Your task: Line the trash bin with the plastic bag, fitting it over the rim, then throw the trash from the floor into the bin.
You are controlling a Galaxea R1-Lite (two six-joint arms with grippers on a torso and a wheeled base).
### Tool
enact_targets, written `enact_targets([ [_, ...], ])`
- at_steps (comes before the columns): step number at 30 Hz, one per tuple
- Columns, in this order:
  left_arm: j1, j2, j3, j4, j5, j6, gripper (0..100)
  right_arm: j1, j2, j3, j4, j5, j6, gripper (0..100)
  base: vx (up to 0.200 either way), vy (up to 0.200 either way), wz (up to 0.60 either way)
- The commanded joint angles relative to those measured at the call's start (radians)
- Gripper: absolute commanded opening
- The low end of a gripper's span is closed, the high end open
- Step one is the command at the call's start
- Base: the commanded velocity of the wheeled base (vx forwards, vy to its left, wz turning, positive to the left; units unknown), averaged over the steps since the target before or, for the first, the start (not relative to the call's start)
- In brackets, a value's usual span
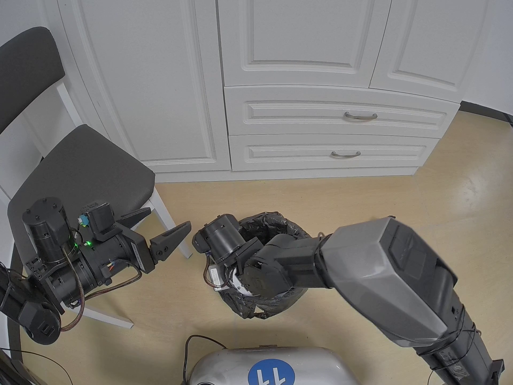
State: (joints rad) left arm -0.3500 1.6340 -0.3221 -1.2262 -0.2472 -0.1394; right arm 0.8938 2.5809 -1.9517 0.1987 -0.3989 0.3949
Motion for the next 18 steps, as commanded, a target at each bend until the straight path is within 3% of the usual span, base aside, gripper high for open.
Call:
enact_targets([
  [1, -0.001, -0.006, 0.005, 0.001, 0.002, 0.000, 100, -0.021, -0.237, 0.243, -0.001, -0.035, 0.004, 0, 0.000, 0.000, 0.00],
  [3, -0.001, -0.005, 0.005, 0.001, 0.003, -0.002, 100, -0.033, -0.306, 0.335, -0.015, -0.035, 0.004, 0, 0.000, 0.000, 0.00],
  [4, 0.000, -0.003, 0.003, 0.001, 0.005, 0.000, 100, -0.044, -0.360, 0.418, -0.041, -0.035, 0.004, 100, 0.000, 0.000, 0.00],
  [8, 0.016, -0.005, -0.008, 0.001, 0.009, -0.002, 100, -0.115, -0.539, 0.720, -0.317, -0.026, -0.014, 100, 0.000, 0.000, 0.00],
  [9, 0.016, -0.005, -0.008, 0.001, 0.009, -0.002, 100, -0.115, -0.539, 0.720, -0.317, -0.026, -0.014, 100, 0.000, 0.000, 0.00],
  [12, 0.013, -0.028, -0.005, 0.001, 0.022, 0.000, 100, -0.182, -0.676, 0.941, -0.544, -0.015, -0.074, 100, 0.000, 0.000, 0.00],
  [15, 0.008, -0.045, 0.000, 0.001, 0.039, 0.007, 100, -0.213, -0.726, 1.036, -0.622, -0.017, -0.113, 100, 0.000, 0.000, 0.00],
  [18, 0.013, -0.051, 0.006, 0.001, 0.097, 0.047, 100, -0.279, -0.792, 1.195, -0.792, -0.012, -0.168, 100, 0.000, 0.000, 0.00],
])
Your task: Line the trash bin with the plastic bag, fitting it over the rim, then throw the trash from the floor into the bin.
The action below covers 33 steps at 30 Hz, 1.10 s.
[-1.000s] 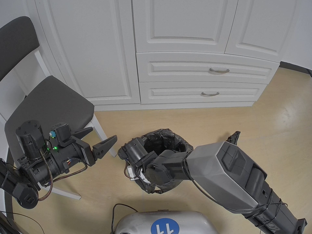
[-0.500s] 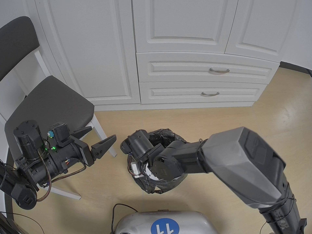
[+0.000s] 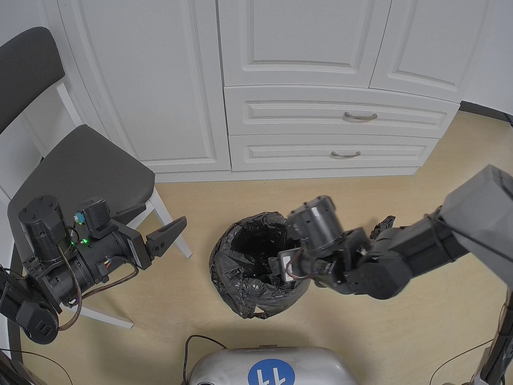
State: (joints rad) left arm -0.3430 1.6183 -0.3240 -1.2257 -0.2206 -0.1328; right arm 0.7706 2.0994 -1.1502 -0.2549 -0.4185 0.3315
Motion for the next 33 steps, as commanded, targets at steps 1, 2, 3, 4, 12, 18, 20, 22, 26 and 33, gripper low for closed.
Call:
enact_targets([
  [1, 0.007, -0.035, 0.008, 0.000, 0.084, 0.047, 100, -0.166, -0.314, 0.414, -0.371, 0.009, -0.104, 100, 0.000, 0.000, 0.00],
  [2, 0.012, -0.037, 0.005, 0.000, 0.115, 0.056, 100, -0.195, -0.308, 0.466, -0.442, 0.018, -0.115, 100, 0.000, 0.000, 0.00],
  [3, 0.019, -0.040, 0.005, 0.000, 0.129, 0.055, 100, -0.214, -0.302, 0.491, -0.477, 0.020, -0.131, 100, 0.000, 0.000, 0.00],
  [4, 0.029, -0.044, 0.003, 0.000, 0.139, 0.056, 100, -0.234, -0.297, 0.507, -0.509, 0.020, -0.158, 100, 0.000, 0.000, 0.00],
  [12, 0.039, -0.069, 0.010, 0.000, 0.218, 0.099, 100, -0.330, -0.424, 0.676, -0.796, -0.059, -0.512, 100, 0.000, 0.000, 0.00],
  [18, 0.039, -0.117, 0.076, -0.001, 0.333, 0.124, 100, -0.401, -0.484, 0.777, -0.986, -0.022, -0.670, 100, 0.000, 0.000, 0.00],
  [20, 0.039, -0.124, 0.065, -0.006, 0.336, 0.147, 100, -0.456, -0.470, 0.768, -0.985, -0.008, -0.683, 100, 0.000, 0.000, 0.00],
  [22, 0.044, -0.140, 0.071, -0.018, 0.336, 0.171, 100, -0.501, -0.447, 0.761, -0.981, 0.000, -0.690, 100, 0.000, 0.000, 0.00],
  [26, 0.067, -0.164, 0.088, -0.075, 0.334, 0.194, 100, -0.622, -0.326, 0.681, -0.978, 0.014, -0.698, 100, 0.000, 0.000, 0.00],
  [33, 0.145, -0.170, 0.094, -0.141, 0.325, 0.193, 100, -0.798, 0.004, 0.463, -0.893, 0.090, -0.661, 100, 0.000, 0.000, 0.00],
])
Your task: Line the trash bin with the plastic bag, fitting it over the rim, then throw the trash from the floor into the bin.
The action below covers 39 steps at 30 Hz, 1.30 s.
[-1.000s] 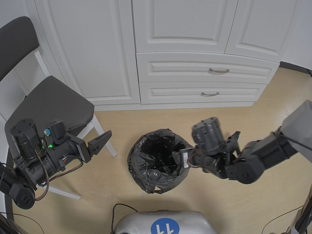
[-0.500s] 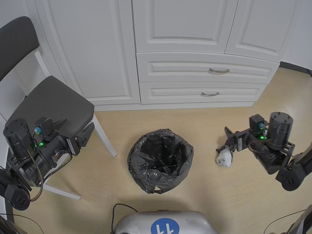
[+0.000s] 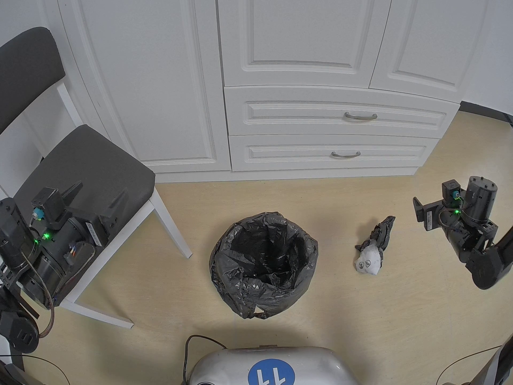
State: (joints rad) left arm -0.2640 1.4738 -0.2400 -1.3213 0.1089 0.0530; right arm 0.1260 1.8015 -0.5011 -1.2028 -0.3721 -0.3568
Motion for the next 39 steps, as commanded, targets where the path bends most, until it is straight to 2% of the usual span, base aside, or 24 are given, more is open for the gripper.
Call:
enact_targets([
  [1, 0.066, -0.026, 0.010, -0.046, -0.005, 0.007, 100, -0.154, 0.302, -0.186, 0.055, 0.044, 0.027, 100, 0.000, 0.000, 0.00],
  [2, 0.069, -0.029, 0.004, -0.053, -0.003, 0.008, 100, -0.177, 0.397, -0.266, 0.068, 0.056, 0.071, 100, 0.000, 0.000, 0.00],
  [3, 0.069, -0.029, 0.004, -0.053, -0.003, 0.008, 100, -0.177, 0.397, -0.266, 0.068, 0.056, 0.071, 100, 0.000, 0.000, 0.00],
  [4, 0.069, -0.033, 0.004, -0.073, -0.002, 0.008, 100, -0.200, 0.509, -0.375, 0.126, 0.108, 0.136, 100, 0.000, 0.000, 0.00],
  [6, 0.069, -0.033, 0.004, -0.075, 0.002, 0.015, 100, -0.207, 0.549, -0.430, 0.183, 0.134, 0.180, 100, 0.000, 0.000, 0.00],
  [9, 0.071, -0.032, 0.005, -0.075, 0.006, 0.044, 100, -0.212, 0.628, -0.593, 0.381, 0.219, 0.389, 100, 0.000, 0.000, 0.00],
  [10, 0.071, -0.032, 0.005, -0.075, 0.006, 0.047, 100, -0.212, 0.639, -0.629, 0.431, 0.242, 0.440, 100, 0.000, 0.000, 0.00],
  [11, 0.071, -0.032, 0.005, -0.075, 0.006, 0.047, 100, -0.212, 0.639, -0.629, 0.431, 0.242, 0.440, 100, 0.000, 0.000, 0.00],
  [12, 0.071, -0.032, 0.004, -0.075, 0.005, 0.051, 100, -0.215, 0.667, -0.748, 0.582, 0.283, 0.559, 100, 0.000, 0.000, 0.00],
  [15, 0.071, -0.032, 0.001, -0.075, 0.005, 0.053, 100, -0.215, 0.731, -0.915, 0.741, 0.292, 0.676, 100, 0.000, 0.000, 0.00],
  [16, 0.071, -0.032, 0.001, -0.075, 0.005, 0.053, 100, -0.215, 0.731, -0.915, 0.741, 0.292, 0.676, 100, 0.000, 0.000, 0.00],
  [17, 0.069, -0.029, -0.001, -0.075, 0.005, 0.054, 100, -0.213, 0.792, -1.033, 0.807, 0.295, 0.736, 100, 0.000, 0.000, 0.00],
  [22, 0.069, -0.013, -0.021, -0.075, 0.000, 0.057, 100, -0.213, 0.934, -1.208, 0.881, 0.295, 0.777, 100, 0.000, 0.000, 0.00],
  [27, 0.069, -0.003, -0.036, -0.067, 0.000, 0.102, 100, -0.213, 0.984, -1.281, 0.924, 0.298, 0.788, 100, 0.000, 0.000, 0.00],
  [30, 0.069, 0.022, -0.044, -0.070, 0.002, 0.145, 100, -0.198, 1.024, -1.347, 0.953, 0.338, 0.792, 100, 0.000, 0.000, 0.00],
  [39, 0.068, 0.052, -0.058, -0.076, 0.005, 0.179, 100, -0.187, 1.056, -1.389, 0.996, 0.355, 0.811, 100, 0.000, 0.000, 0.00],
])
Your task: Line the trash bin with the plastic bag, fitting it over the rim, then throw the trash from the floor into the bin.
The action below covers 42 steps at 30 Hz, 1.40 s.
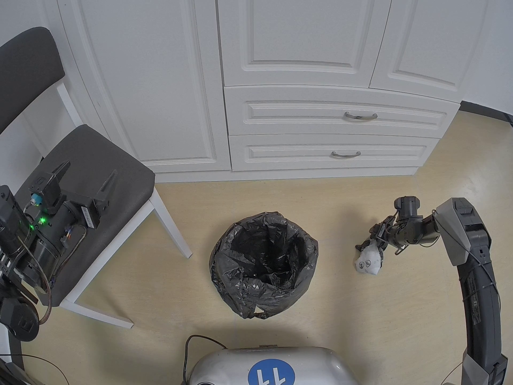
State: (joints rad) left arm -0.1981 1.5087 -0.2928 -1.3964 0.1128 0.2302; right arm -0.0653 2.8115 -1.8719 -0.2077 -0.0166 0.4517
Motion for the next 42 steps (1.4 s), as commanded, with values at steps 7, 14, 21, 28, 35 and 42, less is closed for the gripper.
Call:
enact_targets([
  [7, 0.009, 0.002, -0.012, -0.001, 0.001, 0.001, 100, 0.005, 0.085, -0.042, -0.002, -0.013, -0.011, 100, 0.000, 0.000, 0.00],
  [14, 0.042, -0.001, -0.019, -0.003, -0.001, 0.003, 100, 0.005, 0.095, -0.042, -0.010, -0.016, -0.033, 100, 0.000, 0.000, 0.00],
  [21, 0.040, -0.025, -0.017, -0.003, -0.001, 0.003, 100, 0.015, 0.111, -0.039, -0.019, -0.042, -0.054, 100, 0.000, 0.000, 0.00],
  [28, 0.046, -0.050, -0.019, -0.003, -0.001, 0.004, 100, 0.019, 0.137, -0.041, -0.076, -0.080, -0.091, 100, 0.000, 0.000, 0.00],
  [35, 0.046, -0.048, -0.016, -0.003, -0.001, 0.006, 100, 0.018, 0.138, -0.041, -0.082, -0.085, -0.090, 100, 0.000, 0.000, 0.00],
  [42, 0.045, -0.050, -0.014, -0.003, -0.001, 0.006, 100, 0.019, 0.138, -0.036, -0.084, -0.088, -0.090, 100, 0.000, 0.000, 0.00],
])
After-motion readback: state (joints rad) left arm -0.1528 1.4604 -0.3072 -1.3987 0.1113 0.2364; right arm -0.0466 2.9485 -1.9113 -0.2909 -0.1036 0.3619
